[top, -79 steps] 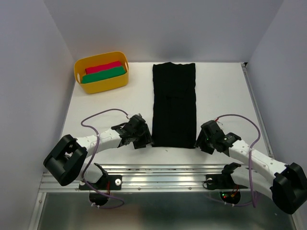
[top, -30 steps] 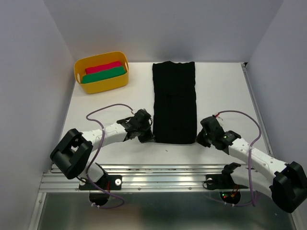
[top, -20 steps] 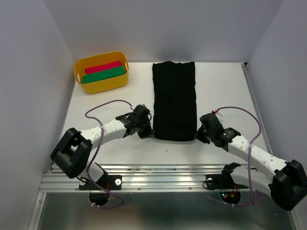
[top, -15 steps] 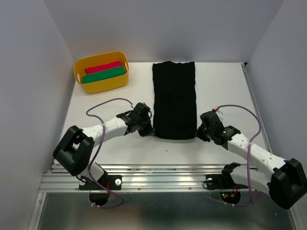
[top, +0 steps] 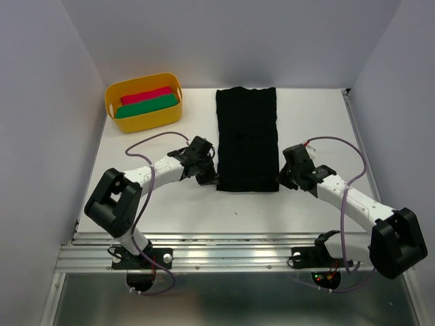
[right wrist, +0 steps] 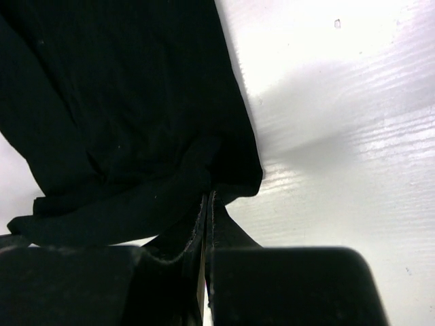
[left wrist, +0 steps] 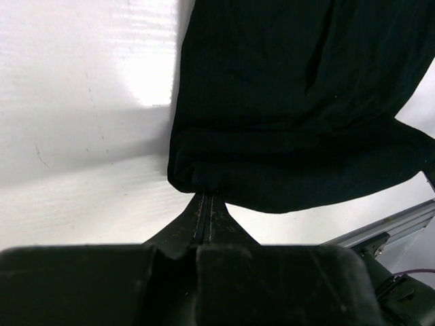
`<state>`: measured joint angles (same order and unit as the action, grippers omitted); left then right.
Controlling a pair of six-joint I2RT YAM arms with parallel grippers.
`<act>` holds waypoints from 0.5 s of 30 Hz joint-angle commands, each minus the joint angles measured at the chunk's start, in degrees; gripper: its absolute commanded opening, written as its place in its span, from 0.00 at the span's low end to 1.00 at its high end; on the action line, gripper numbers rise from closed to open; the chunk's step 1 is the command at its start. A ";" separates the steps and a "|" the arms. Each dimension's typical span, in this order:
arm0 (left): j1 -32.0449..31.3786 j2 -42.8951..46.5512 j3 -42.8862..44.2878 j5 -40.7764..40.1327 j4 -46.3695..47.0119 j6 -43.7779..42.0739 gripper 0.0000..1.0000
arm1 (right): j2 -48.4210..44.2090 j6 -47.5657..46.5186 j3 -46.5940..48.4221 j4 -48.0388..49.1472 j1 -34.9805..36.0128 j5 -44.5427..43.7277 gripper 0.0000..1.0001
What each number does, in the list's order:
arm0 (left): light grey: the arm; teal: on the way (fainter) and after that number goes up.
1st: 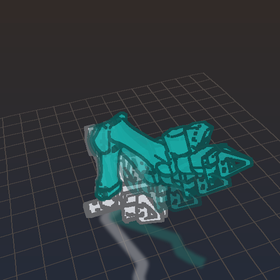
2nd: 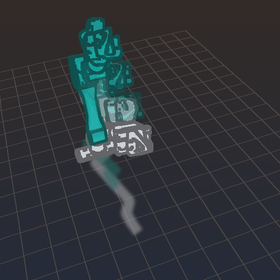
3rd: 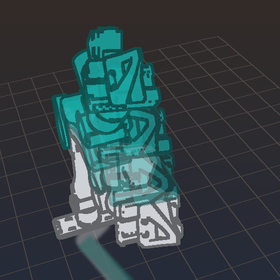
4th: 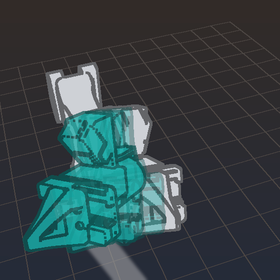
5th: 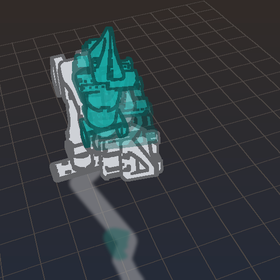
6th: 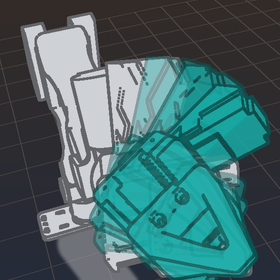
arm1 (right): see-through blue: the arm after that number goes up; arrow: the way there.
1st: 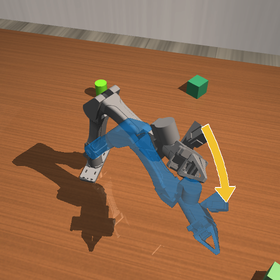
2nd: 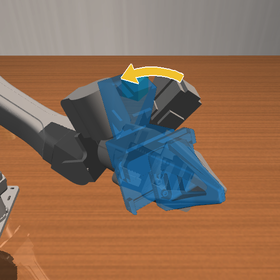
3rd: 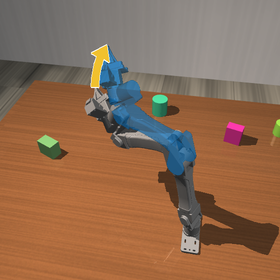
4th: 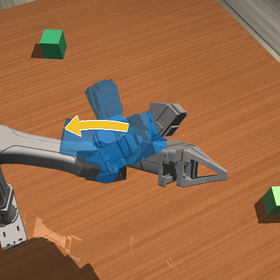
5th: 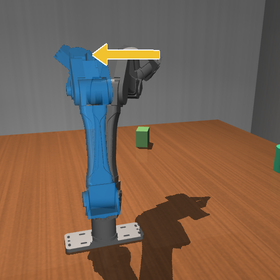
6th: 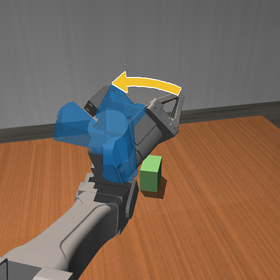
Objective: Roll the t-shirts
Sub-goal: Roll the T-shirt to the center of the board.
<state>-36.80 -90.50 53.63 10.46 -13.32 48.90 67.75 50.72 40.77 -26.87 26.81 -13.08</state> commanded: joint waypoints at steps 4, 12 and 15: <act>2.60 -3.01 5.78 0.62 -1.53 -3.81 0.00 | 3.79 -2.99 4.57 2.26 -2.90 -1.24 0.01; 3.57 -7.76 11.67 1.32 -2.94 -6.63 0.00 | 7.05 -4.84 6.69 3.93 -4.66 -0.54 0.01; 3.84 -9.17 12.38 1.32 -2.76 -7.07 0.00 | 8.71 -5.37 7.21 4.63 -5.19 -0.45 0.01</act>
<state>-33.63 -98.80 63.35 11.86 -14.79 44.23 75.24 47.16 45.19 -25.06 22.63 -12.60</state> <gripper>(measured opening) 0.025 0.015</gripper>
